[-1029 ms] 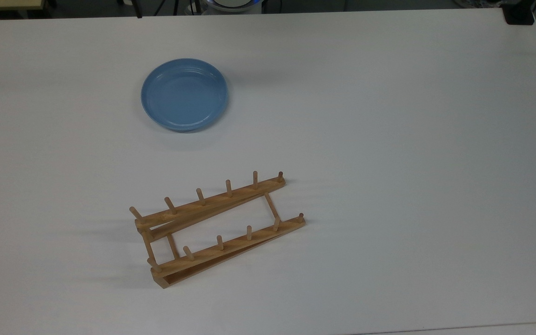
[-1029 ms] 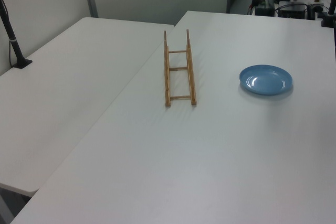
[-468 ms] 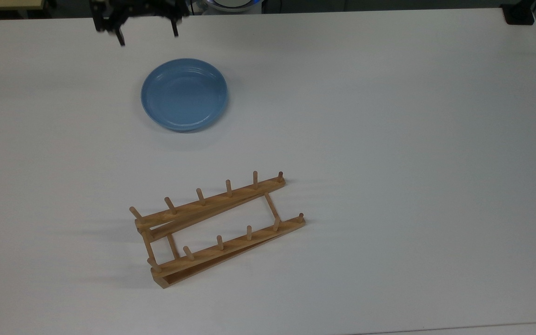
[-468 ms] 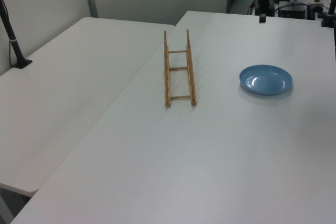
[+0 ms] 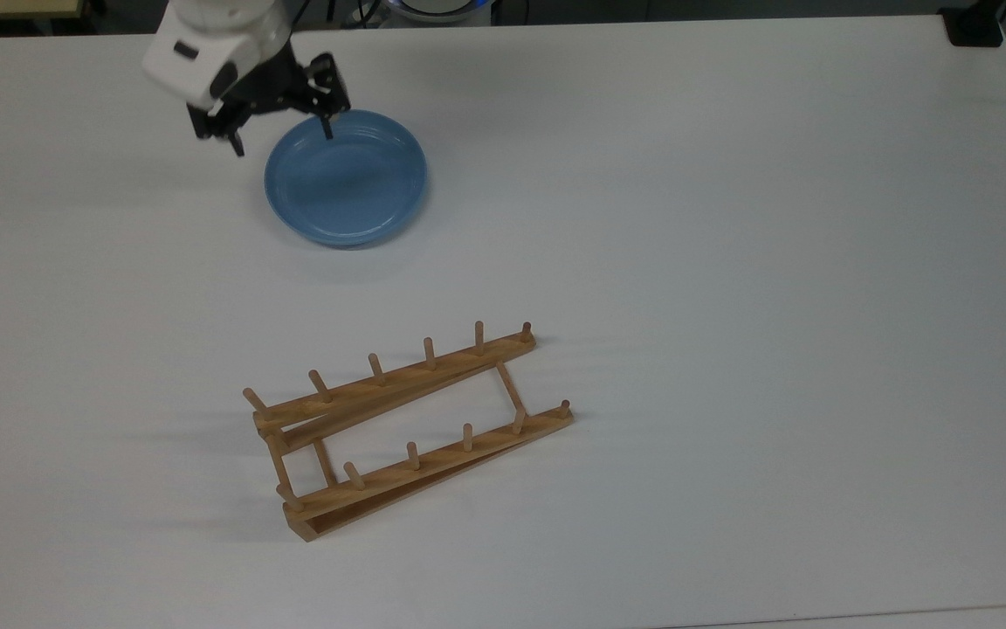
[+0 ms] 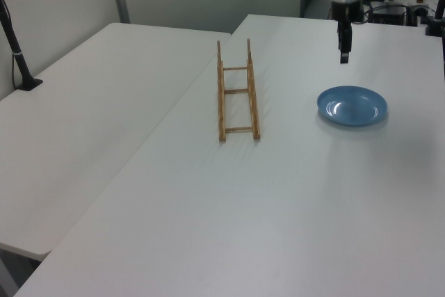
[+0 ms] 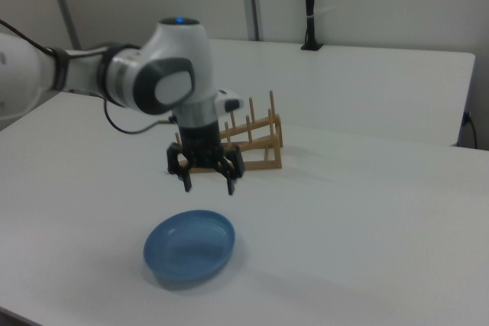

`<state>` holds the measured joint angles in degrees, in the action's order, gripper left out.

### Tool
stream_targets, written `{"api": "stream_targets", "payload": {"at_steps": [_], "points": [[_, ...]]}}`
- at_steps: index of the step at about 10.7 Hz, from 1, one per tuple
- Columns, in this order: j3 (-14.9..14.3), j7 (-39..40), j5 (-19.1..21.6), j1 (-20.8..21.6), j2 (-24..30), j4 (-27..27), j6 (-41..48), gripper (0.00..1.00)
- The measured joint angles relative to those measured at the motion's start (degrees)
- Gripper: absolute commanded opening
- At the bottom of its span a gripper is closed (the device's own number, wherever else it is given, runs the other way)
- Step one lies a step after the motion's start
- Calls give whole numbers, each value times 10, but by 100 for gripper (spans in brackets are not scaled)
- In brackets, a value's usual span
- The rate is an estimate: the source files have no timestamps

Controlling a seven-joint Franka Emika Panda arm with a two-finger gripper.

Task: Place plate in plate rack
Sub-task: 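Lower the open gripper onto the rim of the blue plate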

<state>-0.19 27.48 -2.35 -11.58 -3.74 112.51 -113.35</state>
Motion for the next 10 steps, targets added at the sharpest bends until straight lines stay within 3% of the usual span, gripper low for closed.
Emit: {"api": "stream_targets", "payload": {"at_steps": [2, 5, 7, 10], "points": [[0, 16, 0, -19, -39, 2, -35, 100], [0, 17, -10, -34, -86, 3, -78, 92], [0, 17, -10, -34, -107, 2, -89, 78], [0, 15, -10, -34, -120, 2, -89, 42]]}}
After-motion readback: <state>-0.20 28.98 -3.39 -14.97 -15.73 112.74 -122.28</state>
